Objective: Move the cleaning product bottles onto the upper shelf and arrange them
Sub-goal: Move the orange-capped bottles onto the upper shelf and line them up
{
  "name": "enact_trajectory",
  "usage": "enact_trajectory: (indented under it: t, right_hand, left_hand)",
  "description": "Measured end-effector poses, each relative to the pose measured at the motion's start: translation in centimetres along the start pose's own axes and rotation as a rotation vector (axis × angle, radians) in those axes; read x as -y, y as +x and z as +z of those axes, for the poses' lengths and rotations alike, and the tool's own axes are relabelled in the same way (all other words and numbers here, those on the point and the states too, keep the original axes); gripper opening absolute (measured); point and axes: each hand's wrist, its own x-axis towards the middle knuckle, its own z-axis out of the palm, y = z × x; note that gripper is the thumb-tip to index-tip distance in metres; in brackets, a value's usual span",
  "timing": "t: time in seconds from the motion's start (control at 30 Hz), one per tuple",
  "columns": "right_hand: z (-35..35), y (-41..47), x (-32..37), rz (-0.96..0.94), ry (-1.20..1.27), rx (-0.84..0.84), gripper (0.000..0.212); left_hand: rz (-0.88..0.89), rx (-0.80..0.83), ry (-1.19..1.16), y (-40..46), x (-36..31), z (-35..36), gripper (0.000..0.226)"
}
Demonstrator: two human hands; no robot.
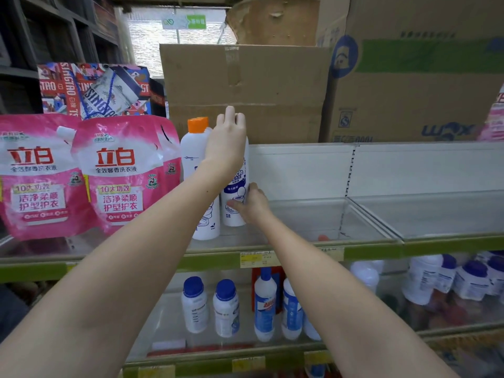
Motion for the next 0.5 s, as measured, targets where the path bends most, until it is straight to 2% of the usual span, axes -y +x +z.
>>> enact_trajectory:
  t: [0.17, 0.37, 0.5]
  right_hand:
    - [0.32, -0.55, 0.48, 0.034, 0.048, -0.034, 0.058]
    - [-0.09, -0.74, 0.92, 0.092, -0.032, -0.019, 0.060]
    - [-0.24, -1.16, 0.91, 0.115, -0.054, -0.041, 0.058]
  left_hand:
    - [0.043, 0.022, 0.016, -0.31, 0.48, 0.00, 0.082]
    - [0.054, 0.091, 0.102, -0.53, 0.21, -0.21, 0.096]
    - [0.081, 0.057, 0.124, -0.93, 0.13, -0.08, 0.089]
